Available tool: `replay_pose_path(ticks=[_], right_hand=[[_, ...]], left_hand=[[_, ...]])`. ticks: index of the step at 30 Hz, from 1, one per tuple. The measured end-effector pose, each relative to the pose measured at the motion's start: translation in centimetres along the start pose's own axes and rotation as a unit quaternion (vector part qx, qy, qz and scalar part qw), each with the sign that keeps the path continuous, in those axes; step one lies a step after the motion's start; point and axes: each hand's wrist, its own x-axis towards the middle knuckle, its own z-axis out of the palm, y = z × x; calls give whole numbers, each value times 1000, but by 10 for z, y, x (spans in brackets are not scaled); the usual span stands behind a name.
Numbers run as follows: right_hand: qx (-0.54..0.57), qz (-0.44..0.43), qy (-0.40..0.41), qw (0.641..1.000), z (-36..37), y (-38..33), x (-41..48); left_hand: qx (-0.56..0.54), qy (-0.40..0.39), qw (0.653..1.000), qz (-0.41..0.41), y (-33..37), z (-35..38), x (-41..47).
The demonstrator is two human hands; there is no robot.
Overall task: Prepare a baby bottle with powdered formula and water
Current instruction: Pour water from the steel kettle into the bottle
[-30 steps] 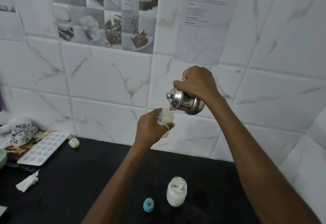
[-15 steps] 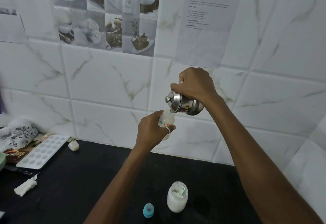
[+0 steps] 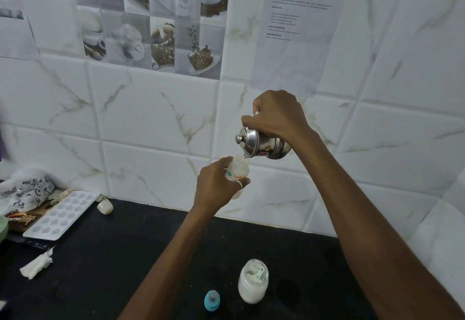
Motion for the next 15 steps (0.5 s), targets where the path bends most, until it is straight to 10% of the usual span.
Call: replay_pose_path(ticks=[15], right_hand=[[-7, -16, -12, 1000, 5, -1, 6]], left_hand=[[-4, 4, 1000, -1, -4, 1, 2]])
